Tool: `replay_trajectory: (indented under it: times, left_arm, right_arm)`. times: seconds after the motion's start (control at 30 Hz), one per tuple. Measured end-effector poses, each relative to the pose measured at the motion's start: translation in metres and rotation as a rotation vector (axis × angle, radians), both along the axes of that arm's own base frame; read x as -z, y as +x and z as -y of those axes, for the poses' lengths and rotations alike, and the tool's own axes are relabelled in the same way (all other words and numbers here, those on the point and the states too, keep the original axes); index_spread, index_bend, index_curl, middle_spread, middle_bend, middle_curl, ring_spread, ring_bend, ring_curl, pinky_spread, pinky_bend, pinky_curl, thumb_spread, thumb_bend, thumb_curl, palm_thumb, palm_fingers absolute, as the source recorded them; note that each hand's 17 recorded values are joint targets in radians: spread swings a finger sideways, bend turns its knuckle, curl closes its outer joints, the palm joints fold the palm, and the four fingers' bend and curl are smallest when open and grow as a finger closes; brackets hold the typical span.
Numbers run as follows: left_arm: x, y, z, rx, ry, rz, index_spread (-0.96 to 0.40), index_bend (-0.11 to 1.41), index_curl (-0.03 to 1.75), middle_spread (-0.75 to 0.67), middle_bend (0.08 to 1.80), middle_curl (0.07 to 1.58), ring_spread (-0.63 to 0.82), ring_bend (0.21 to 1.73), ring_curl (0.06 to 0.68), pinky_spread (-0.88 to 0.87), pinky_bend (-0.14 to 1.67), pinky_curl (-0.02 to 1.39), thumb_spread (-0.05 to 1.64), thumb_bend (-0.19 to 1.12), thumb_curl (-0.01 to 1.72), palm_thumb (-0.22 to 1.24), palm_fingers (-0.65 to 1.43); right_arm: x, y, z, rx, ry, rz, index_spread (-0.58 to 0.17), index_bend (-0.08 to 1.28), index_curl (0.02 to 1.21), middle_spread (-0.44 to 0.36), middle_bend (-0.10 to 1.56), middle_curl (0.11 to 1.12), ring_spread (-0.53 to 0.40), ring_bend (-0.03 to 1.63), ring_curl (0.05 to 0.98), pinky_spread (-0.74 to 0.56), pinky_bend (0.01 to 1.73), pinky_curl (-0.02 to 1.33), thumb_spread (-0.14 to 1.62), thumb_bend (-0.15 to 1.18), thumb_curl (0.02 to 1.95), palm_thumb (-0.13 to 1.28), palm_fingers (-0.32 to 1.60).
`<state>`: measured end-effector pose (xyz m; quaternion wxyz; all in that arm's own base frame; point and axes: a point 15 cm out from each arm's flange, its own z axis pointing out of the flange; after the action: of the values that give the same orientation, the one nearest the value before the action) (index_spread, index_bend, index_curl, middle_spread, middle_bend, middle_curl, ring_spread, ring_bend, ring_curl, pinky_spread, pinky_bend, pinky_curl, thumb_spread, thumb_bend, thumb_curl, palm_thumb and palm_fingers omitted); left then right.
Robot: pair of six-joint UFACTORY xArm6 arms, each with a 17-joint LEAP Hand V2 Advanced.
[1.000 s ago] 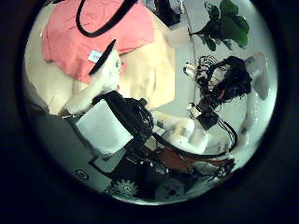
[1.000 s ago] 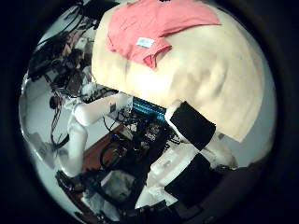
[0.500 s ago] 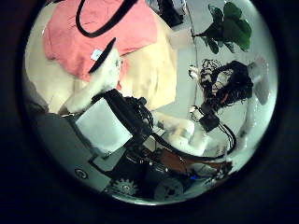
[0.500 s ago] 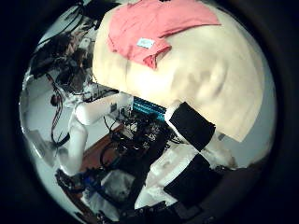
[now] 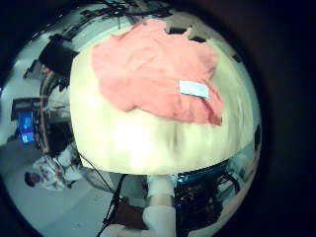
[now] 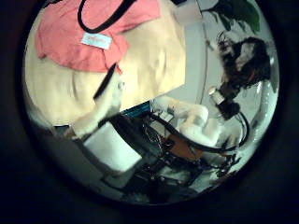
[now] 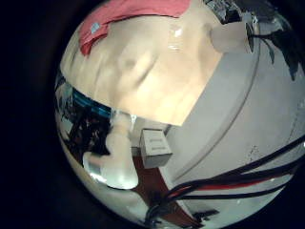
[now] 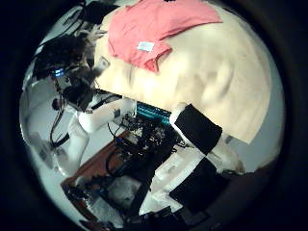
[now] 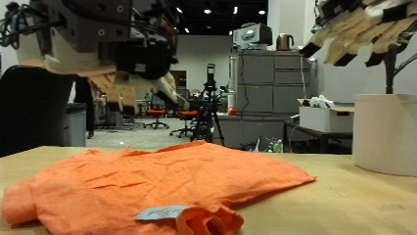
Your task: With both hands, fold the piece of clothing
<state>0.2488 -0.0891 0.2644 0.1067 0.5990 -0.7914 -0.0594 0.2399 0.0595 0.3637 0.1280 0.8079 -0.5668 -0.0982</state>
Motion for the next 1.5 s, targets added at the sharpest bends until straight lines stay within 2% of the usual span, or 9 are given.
replay_trajectory:
  times: [0.13, 0.37, 0.57, 0.7, 0.77, 0.87, 1.1, 1.27, 1.5]
  left_arm:
    - [0.025, 0.015, 0.019, 0.061, 0.036, 0.036, 0.03, 0.12, 0.36, 0.16, 0.19, 0.34, 0.35, 0.51, 0.129, 0.33, 0.29, 0.24, 1.06, -0.06, 0.25, 0.30, 0.11]
    - [0.077, 0.020, 0.044, 0.122, 0.079, -0.005, 0.17, 0.11, 0.29, 0.32, 0.21, 0.34, 0.48, 0.57, 0.158, 0.41, 0.35, 0.28, 0.95, -0.05, 0.26, 0.16, 0.03]
    - [0.106, 0.029, 0.060, 0.108, 0.118, 0.019, 0.25, 0.10, 0.23, 0.40, 0.28, 0.35, 0.54, 0.65, 0.183, 0.44, 0.41, 0.30, 0.90, -0.04, 0.27, 0.11, 0.10]
    - [0.116, 0.035, 0.053, 0.097, 0.183, 0.040, 0.27, 0.11, 0.21, 0.34, 0.39, 0.38, 0.52, 0.69, 0.189, 0.37, 0.44, 0.30, 0.89, -0.03, 0.29, 0.11, 0.21]
    - [0.121, 0.039, 0.044, 0.086, 0.232, 0.046, 0.24, 0.12, 0.20, 0.24, 0.49, 0.41, 0.44, 0.71, 0.193, 0.28, 0.45, 0.30, 0.89, -0.02, 0.30, 0.13, 0.31]
    - [0.127, 0.038, 0.038, 0.083, 0.261, 0.032, 0.17, 0.07, 0.16, 0.08, 0.59, 0.45, 0.19, 0.81, 0.203, -0.02, 0.71, 0.35, 0.92, 0.02, 0.32, 0.26, 0.60]
    - [0.129, 0.027, 0.015, 0.071, 0.324, -0.051, -0.01, 0.13, 0.10, -0.29, 0.85, 0.59, -0.35, 0.98, 0.285, -0.52, 1.13, 0.49, 1.04, 0.18, 0.41, 0.72, 0.88]
    - [0.116, 0.030, 0.003, 0.066, 0.314, -0.033, -0.18, 0.22, 0.13, -0.43, 0.88, 0.60, -0.49, 0.97, 0.299, -0.63, 1.14, 0.49, 1.18, 0.29, 0.51, 0.89, 1.07]
    - [0.086, 0.020, -0.028, 0.060, 0.317, -0.011, -0.36, 0.30, 0.20, -0.51, 0.93, 0.62, -0.55, 0.98, 0.344, -0.67, 1.12, 0.48, 1.27, 0.29, 0.60, 0.86, 1.16]
  right_arm:
    - [-0.006, -0.001, 0.005, 0.011, -0.021, -0.035, -0.359, 0.17, 0.29, 0.069, 0.23, 0.36, 0.193, 0.44, 0.219, 0.32, 0.28, 0.27, 1.34, -0.01, 0.28, 0.66, 0.34]
    - [-0.013, -0.004, 0.020, 0.020, -0.070, -0.048, -0.353, 0.17, 0.29, 0.071, 0.23, 0.36, 0.193, 0.43, 0.213, 0.32, 0.28, 0.27, 1.34, -0.01, 0.28, 0.67, 0.34]
    - [-0.016, -0.015, 0.025, 0.024, -0.088, -0.076, -0.349, 0.17, 0.29, 0.071, 0.23, 0.36, 0.179, 0.43, 0.211, 0.32, 0.28, 0.27, 1.34, -0.01, 0.28, 0.68, 0.35]
    - [-0.015, -0.020, 0.028, 0.024, -0.101, -0.090, -0.349, 0.17, 0.30, 0.071, 0.23, 0.36, 0.175, 0.42, 0.207, 0.32, 0.28, 0.27, 1.35, -0.01, 0.29, 0.69, 0.35]
    - [-0.015, -0.021, 0.029, 0.025, -0.106, -0.094, -0.348, 0.17, 0.30, 0.071, 0.23, 0.36, 0.175, 0.41, 0.206, 0.32, 0.28, 0.27, 1.35, -0.01, 0.29, 0.69, 0.35]
    - [-0.013, -0.020, 0.030, 0.023, -0.115, -0.096, -0.348, 0.17, 0.30, 0.071, 0.23, 0.36, 0.174, 0.41, 0.206, 0.32, 0.28, 0.27, 1.35, -0.01, 0.29, 0.69, 0.35]
    - [-0.010, -0.019, 0.031, 0.023, -0.122, -0.107, -0.344, 0.17, 0.30, 0.071, 0.23, 0.36, 0.165, 0.41, 0.206, 0.32, 0.27, 0.27, 1.35, -0.01, 0.29, 0.69, 0.35]
    - [-0.008, -0.016, 0.030, 0.018, -0.124, -0.113, -0.339, 0.17, 0.30, 0.062, 0.23, 0.36, 0.159, 0.41, 0.205, 0.32, 0.27, 0.27, 1.35, -0.01, 0.29, 0.69, 0.36]
    - [0.012, 0.005, 0.024, 0.002, -0.129, -0.148, -0.328, 0.17, 0.30, 0.057, 0.25, 0.36, 0.144, 0.41, 0.206, 0.30, 0.25, 0.27, 1.35, -0.01, 0.29, 0.70, 0.37]
